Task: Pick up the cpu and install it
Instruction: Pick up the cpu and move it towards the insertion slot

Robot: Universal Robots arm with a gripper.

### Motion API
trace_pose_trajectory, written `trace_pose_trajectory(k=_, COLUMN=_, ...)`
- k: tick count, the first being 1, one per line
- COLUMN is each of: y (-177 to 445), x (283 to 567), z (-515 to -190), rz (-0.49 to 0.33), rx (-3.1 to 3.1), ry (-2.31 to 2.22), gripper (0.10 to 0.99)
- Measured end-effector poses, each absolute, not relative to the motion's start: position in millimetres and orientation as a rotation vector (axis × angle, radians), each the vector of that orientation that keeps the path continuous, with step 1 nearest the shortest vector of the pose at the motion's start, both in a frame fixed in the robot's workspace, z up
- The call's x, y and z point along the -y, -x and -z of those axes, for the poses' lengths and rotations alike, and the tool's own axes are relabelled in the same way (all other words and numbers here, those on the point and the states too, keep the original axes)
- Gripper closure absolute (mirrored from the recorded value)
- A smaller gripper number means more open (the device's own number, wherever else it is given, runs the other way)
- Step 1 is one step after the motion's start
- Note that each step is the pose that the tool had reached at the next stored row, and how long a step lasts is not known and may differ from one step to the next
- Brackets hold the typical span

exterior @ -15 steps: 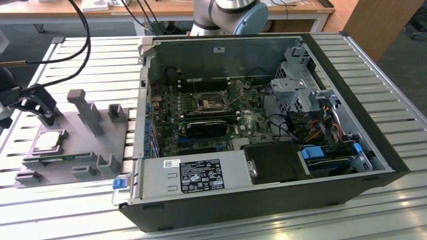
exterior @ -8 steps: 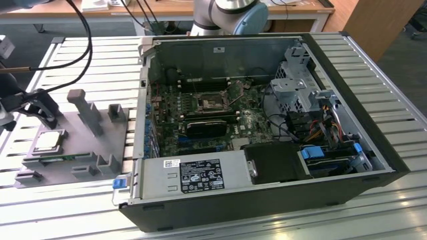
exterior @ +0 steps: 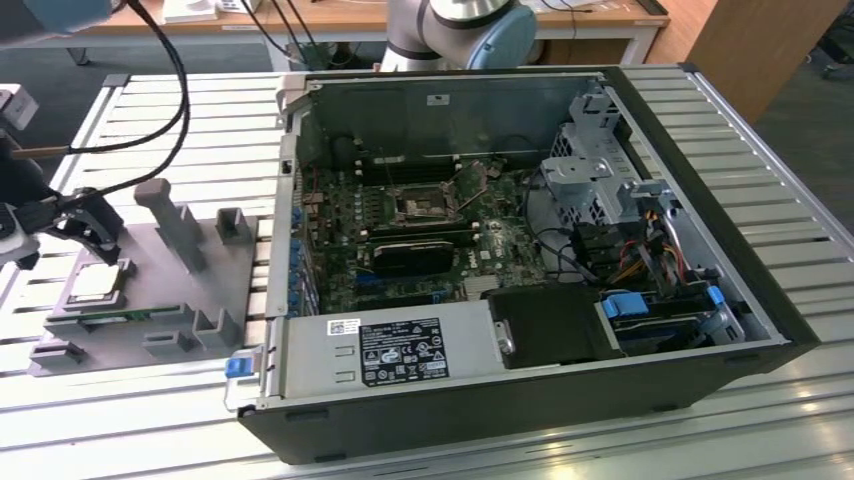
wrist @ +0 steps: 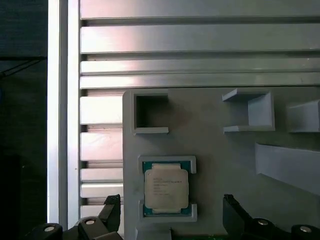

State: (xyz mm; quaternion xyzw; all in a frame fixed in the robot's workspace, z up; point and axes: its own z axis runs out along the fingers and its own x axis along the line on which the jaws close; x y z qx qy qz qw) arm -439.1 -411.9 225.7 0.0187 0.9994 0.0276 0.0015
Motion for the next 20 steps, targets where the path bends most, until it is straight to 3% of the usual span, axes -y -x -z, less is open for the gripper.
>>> trace_pose_trajectory(k=5, y=439.0, x=411.9, z=-220.6, rz=-0.087, rx=-3.140, ry=-0.059, gripper=0.204)
trace_pose_trajectory(k=6, y=439.0, x=411.9, z=-219.6, rz=-0.087, rx=-3.141, ry=-0.059, gripper=0.278)
trace_pose_trajectory(k=16, y=439.1, x=411.9, z=-208.4, rz=-0.087, rx=-3.152, ry=-0.066, gripper=0.290)
trace_pose_trajectory(k=17, y=439.0, x=411.9, z=-207.5, rz=-0.087, rx=-3.153, ry=-0.067, gripper=0.361)
trace_pose_trajectory(k=20, y=439.0, x=411.8, z=-206.0, rz=-0.087, rx=-3.154, ry=-0.070, gripper=0.361)
